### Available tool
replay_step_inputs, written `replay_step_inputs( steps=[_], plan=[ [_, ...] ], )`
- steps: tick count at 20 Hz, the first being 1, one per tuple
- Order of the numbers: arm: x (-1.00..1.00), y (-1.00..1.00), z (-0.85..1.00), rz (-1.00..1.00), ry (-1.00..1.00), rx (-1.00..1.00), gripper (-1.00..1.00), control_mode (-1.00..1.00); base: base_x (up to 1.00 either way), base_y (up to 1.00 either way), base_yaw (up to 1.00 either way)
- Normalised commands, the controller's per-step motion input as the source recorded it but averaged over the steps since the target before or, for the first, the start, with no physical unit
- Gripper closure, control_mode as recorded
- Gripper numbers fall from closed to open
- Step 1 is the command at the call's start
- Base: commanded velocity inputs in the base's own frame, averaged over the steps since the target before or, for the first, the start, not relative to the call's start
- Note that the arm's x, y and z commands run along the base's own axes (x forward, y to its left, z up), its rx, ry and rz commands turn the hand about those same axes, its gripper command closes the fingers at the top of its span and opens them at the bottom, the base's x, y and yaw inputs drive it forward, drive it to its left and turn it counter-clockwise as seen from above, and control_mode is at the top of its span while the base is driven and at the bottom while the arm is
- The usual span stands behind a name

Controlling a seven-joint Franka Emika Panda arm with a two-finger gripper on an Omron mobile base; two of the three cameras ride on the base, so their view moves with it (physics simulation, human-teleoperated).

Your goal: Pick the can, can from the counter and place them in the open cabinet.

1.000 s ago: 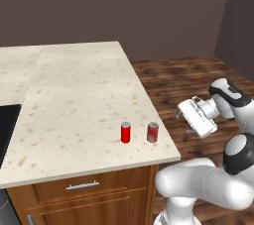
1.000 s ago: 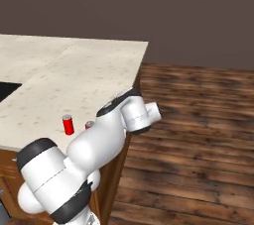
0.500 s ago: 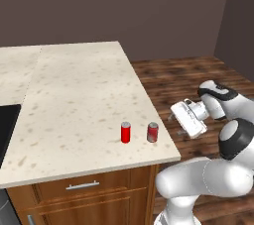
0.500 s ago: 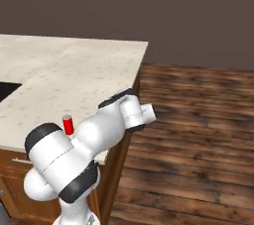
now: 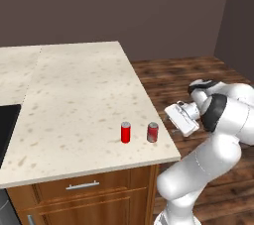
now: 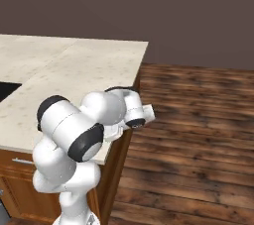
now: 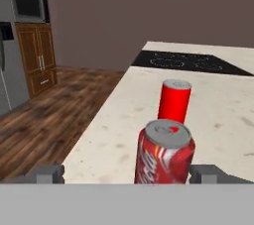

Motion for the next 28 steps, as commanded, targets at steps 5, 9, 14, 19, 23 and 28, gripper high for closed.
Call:
replay_step_inputs(
  steps=[5, 9, 14, 19, 23, 28],
  plan=[
    [0.37, 0.00, -0.23, 0.03, 0.17, 0.13, -1.00, -1.00, 0.00, 0.00, 0.00],
    [0.31, 0.00, -0.24, 0.01, 0.13, 0.11, -1.00, -1.00, 0.00, 0.00, 0.00],
    [0.28, 0.00, -0.19, 0.02, 0.04, 0.08, -1.00, -1.00, 0.00, 0.00, 0.00],
    [0.22, 0.00, -0.16, 0.04, 0.00, 0.05, -1.00, -1.00, 0.00, 0.00, 0.00],
    [0.10, 0.04, -0.12, 0.04, -0.01, 0.00, -1.00, -1.00, 0.00, 0.00, 0.00],
    [0.00, 0.13, -0.07, 0.01, -0.05, 0.00, -1.00, -1.00, 0.00, 0.00, 0.00]
  ],
)
